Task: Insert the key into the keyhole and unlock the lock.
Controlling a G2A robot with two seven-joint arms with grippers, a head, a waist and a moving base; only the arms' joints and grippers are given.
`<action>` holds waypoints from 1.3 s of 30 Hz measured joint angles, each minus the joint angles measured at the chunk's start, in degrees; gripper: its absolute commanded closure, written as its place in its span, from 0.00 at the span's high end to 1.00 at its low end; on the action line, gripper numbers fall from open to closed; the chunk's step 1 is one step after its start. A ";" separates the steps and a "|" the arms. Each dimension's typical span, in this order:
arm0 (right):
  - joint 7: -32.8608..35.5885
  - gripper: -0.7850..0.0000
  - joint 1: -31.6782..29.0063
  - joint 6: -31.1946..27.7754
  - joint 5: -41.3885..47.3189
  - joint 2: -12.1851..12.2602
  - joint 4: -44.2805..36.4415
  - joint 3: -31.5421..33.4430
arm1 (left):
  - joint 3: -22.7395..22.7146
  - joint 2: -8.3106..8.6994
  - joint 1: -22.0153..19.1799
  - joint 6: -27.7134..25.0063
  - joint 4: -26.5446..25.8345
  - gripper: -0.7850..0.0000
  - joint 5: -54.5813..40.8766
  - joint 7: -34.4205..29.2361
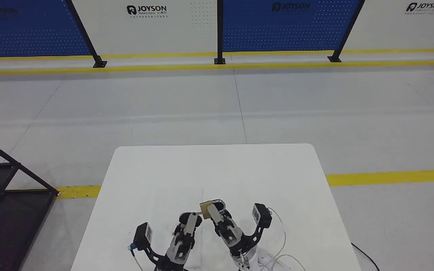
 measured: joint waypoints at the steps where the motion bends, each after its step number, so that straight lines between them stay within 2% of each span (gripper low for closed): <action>1: 0.18 0.00 -0.15 0.08 -0.17 0.03 -0.16 0.15 | 0.00 0.01 0.03 0.04 -0.04 0.00 0.06 -0.10; 5: 1.00 0.00 -0.68 0.36 -0.58 0.09 -0.67 0.62 | 0.04 0.03 0.15 0.34 -0.19 0.00 0.44 -0.39; 6: 1.15 0.00 -0.75 0.36 -0.58 0.10 -0.75 0.70 | 0.05 0.03 0.16 0.41 -0.21 0.09 0.52 -0.41; 7: 1.28 0.00 -0.83 0.36 -0.55 0.10 -0.82 0.78 | 0.06 0.04 0.17 0.45 -0.23 0.29 0.59 -0.44; 15: 2.27 0.00 -1.36 -0.06 0.17 0.12 -1.34 1.56 | -0.05 0.09 0.41 0.76 -0.37 0.38 0.73 -0.46; 33: 5.55 0.00 -2.89 -0.92 1.13 0.56 -2.68 3.94 | -2.82 0.90 1.31 -1.86 0.29 0.25 2.10 -2.22; 38: 7.03 0.00 -3.07 -0.45 1.48 0.60 -2.87 4.09 | -2.55 0.91 1.19 -1.86 0.22 0.14 2.59 -2.37; 39: 7.29 0.00 -3.07 -0.38 1.57 0.59 -2.87 4.09 | -2.51 0.91 1.16 -1.83 0.22 0.00 2.68 -2.36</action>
